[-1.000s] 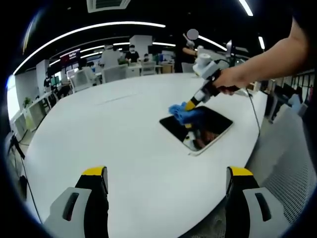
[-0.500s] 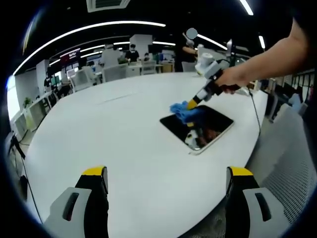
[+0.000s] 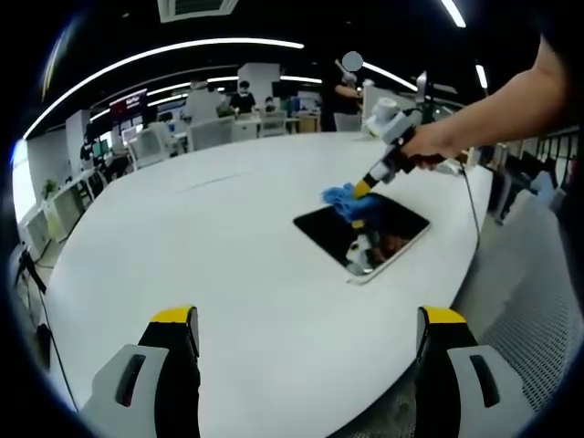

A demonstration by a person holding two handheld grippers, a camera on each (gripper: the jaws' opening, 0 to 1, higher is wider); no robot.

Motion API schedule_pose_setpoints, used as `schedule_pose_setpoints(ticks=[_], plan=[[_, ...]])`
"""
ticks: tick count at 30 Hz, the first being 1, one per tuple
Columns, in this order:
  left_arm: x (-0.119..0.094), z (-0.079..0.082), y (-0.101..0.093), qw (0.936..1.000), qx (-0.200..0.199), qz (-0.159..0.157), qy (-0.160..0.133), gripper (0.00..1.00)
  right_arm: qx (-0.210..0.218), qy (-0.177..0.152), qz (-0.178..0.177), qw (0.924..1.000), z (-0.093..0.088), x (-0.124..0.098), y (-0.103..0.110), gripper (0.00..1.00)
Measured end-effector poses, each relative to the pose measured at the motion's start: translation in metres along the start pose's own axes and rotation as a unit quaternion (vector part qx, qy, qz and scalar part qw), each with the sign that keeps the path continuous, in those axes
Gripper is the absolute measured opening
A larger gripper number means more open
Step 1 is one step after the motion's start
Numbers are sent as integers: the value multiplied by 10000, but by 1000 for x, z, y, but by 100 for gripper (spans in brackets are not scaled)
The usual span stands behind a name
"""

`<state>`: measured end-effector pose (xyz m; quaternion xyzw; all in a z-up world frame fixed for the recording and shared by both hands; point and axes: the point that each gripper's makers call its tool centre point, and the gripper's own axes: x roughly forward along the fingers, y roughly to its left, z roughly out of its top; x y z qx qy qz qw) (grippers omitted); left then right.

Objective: Wipe the mirror surface with the cleaning cloth until all visible marks leave the cleaned area.

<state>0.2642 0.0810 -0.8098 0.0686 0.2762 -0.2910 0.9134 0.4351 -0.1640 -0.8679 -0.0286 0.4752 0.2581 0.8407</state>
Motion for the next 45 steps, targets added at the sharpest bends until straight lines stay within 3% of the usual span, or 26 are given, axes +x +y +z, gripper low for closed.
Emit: schedule_pose_setpoints(ticks=[15,24,45], plan=[[0,0,1,10000,-3,31,-16,99,-37,68,-191,9998,-5,-7,-15,0],[0,1,2,10000,12,41,-19,99,48,57,-305,9995,-7,-8,-12,0],[-2,3,6,9998,-34,140,-97,99,179,-28,-428,9989,-37,-23,6,0]])
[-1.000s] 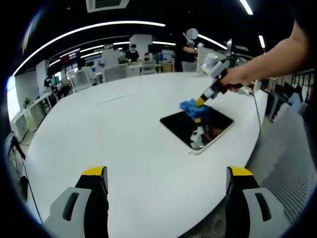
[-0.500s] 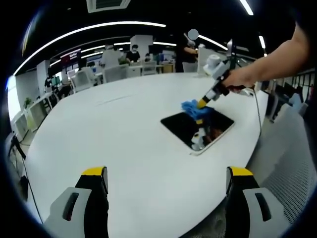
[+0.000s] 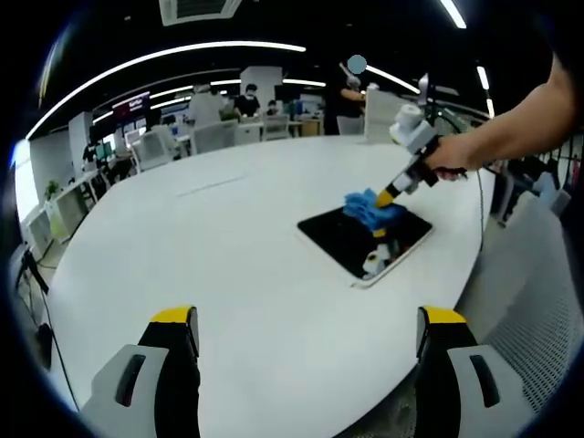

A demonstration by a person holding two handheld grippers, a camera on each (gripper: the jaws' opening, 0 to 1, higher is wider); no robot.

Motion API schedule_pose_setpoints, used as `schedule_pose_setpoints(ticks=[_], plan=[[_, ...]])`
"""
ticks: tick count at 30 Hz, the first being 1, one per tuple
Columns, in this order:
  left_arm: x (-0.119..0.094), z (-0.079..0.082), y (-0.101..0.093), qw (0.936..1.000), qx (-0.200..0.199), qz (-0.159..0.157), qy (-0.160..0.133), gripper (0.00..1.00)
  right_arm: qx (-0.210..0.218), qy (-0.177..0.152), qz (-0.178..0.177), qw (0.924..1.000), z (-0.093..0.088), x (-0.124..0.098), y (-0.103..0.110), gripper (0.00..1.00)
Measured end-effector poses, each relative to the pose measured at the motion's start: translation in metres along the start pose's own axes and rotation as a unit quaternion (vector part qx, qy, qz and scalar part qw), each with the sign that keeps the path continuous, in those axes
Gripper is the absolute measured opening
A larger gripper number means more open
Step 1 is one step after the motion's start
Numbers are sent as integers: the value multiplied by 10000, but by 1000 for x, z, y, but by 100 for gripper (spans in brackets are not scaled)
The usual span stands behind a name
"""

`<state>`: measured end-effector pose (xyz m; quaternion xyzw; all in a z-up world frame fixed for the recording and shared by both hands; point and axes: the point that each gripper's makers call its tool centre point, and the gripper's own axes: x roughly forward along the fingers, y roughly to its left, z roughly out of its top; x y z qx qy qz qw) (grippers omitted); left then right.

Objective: Wipe the mirror surface with the cleaning cloth until all visible marks leave the cleaned area.

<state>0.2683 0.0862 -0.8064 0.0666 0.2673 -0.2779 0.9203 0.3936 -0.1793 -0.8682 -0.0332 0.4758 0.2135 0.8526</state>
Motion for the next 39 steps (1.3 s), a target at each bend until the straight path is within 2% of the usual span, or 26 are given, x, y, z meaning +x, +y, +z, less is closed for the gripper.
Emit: schedule_pose_setpoints(ticks=[6,12,25,33,36,38,39], plan=[[0,0,-1,10000,70,2,5,99,91,-58,-76,9999,-8,-4,5,0],[1,-1,-7,9998,-64,-167,-3,99,62,-33,-230,9997,-17,-9,9,0],[-2,-2,6,9999,11,166,29,99,202,90,-84,9997,-38,-21,18,0],[-3,-2,6,9999,78,143,57,99,403,201,19,9990,-46,-26,24,0],[-3,-3,6,9999,86,132,70,99,632,263,49,9976,-49,-27,26,0],[-4,-1,9,9997,91,240,36,96,714,304,60,9970,-50,-28,27,0],[-6,-2,9,9994,240,247,78,92,713,309,61,9970,-51,-28,27,0]])
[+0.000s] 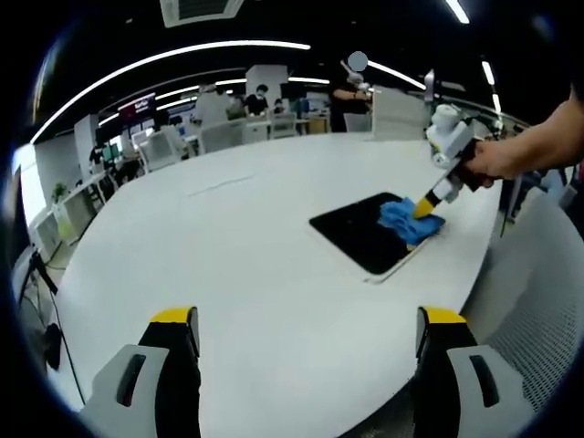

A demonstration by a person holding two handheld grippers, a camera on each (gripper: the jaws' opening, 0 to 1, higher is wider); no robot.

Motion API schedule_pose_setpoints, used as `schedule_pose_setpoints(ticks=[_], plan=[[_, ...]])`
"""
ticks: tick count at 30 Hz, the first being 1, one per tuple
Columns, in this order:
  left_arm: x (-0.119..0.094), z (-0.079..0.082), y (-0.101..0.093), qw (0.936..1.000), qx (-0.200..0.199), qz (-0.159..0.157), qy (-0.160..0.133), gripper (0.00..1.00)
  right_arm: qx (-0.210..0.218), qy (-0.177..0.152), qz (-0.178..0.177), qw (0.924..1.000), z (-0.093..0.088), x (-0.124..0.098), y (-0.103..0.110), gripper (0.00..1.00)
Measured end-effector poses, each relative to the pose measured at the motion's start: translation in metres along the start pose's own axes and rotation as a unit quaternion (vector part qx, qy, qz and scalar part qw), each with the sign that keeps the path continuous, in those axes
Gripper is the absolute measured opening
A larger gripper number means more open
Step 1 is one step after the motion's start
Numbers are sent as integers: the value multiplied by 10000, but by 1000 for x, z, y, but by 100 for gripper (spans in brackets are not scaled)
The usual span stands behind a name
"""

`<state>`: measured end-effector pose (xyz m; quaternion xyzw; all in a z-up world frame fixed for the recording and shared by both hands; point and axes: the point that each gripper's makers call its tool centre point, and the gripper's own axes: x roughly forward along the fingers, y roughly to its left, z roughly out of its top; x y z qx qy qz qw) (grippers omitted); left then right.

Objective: Wipe the mirror surface with the cleaning cloth until all visible marks leave the cleaned area.

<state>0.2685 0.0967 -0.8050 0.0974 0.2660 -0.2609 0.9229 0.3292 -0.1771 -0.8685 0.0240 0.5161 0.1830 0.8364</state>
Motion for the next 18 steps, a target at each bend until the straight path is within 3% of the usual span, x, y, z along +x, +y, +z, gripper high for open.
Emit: schedule_pose_setpoints(ticks=[3,6,18], plan=[[1,-5,1,10000,-63,-2,57,94,-58,12,10,10000,-1,-1,1,0],[1,0,2,9999,-150,22,-80,99,-19,87,77,9999,-6,-2,3,0],[2,-4,-3,9996,-239,-159,-48,99,136,201,137,9996,-18,-7,11,0]])
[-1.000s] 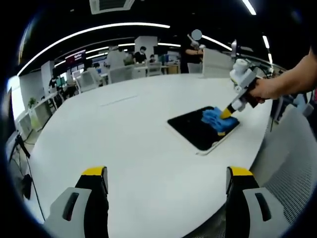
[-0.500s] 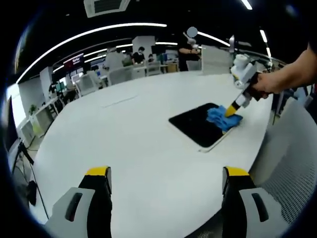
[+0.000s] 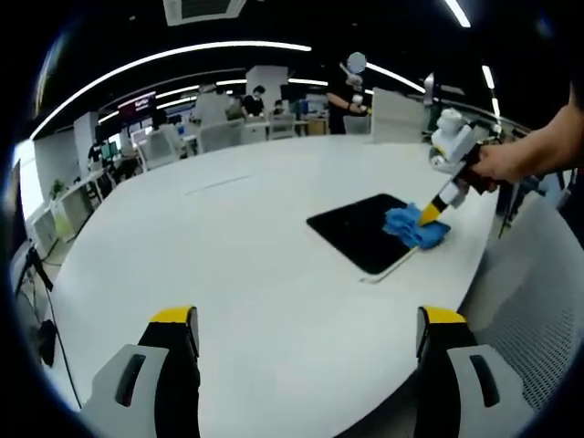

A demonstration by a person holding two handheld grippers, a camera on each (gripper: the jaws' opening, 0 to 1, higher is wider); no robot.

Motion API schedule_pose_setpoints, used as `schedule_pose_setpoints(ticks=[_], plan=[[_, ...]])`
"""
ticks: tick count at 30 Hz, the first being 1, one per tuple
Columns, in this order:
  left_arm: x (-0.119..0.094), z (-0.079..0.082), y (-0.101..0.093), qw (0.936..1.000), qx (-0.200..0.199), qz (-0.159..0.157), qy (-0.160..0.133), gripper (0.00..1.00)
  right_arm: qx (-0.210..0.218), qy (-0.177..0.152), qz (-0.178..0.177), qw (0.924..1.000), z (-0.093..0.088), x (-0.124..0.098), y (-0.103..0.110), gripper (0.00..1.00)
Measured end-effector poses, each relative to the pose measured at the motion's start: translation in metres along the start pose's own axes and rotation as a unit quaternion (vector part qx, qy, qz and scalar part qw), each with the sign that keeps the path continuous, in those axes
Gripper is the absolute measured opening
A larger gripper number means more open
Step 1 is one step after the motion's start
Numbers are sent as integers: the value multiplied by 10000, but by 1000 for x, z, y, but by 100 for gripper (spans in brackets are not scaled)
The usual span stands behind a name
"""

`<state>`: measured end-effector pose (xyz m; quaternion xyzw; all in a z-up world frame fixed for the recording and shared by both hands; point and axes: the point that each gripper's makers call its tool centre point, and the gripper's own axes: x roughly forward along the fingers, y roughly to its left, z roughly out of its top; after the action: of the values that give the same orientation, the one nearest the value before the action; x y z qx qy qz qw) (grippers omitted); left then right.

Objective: Wipe the mirror surface with the cleaning cloth until all visible marks leave the cleaned area.

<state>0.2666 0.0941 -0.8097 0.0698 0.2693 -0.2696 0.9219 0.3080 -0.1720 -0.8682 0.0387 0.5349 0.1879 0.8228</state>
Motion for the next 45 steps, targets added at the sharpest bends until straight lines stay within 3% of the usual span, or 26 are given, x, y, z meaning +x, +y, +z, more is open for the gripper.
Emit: schedule_pose_setpoints(ticks=[5,15,19,26,31,36,39,42,45], plan=[[-2,0,12,9994,-244,246,-28,99,-61,-143,-61,9999,-2,-1,0,0],[-1,-1,7,9998,-99,195,44,99,-155,-117,34,9998,-10,-4,-1,0],[-5,2,17,9984,-414,370,-90,99,-170,-116,69,9998,-14,-7,0,0],[-7,5,21,9975,-537,451,-130,99,-99,-182,142,9997,-14,-7,1,0],[-10,14,13,9980,-461,374,-231,99,-170,-234,204,9994,-14,-7,1,0],[-7,13,3,9981,-573,117,-210,99,-242,-204,206,9993,-14,-6,1,0],[-2,5,1,9981,-614,5,-87,99,-209,-195,242,9993,-13,-6,0,0],[-4,4,5,9971,-754,91,-66,99,-264,-200,214,9992,-13,-7,-1,0],[-4,4,3,9978,-649,103,-43,99,-300,-217,197,9991,-13,-8,-5,0]])
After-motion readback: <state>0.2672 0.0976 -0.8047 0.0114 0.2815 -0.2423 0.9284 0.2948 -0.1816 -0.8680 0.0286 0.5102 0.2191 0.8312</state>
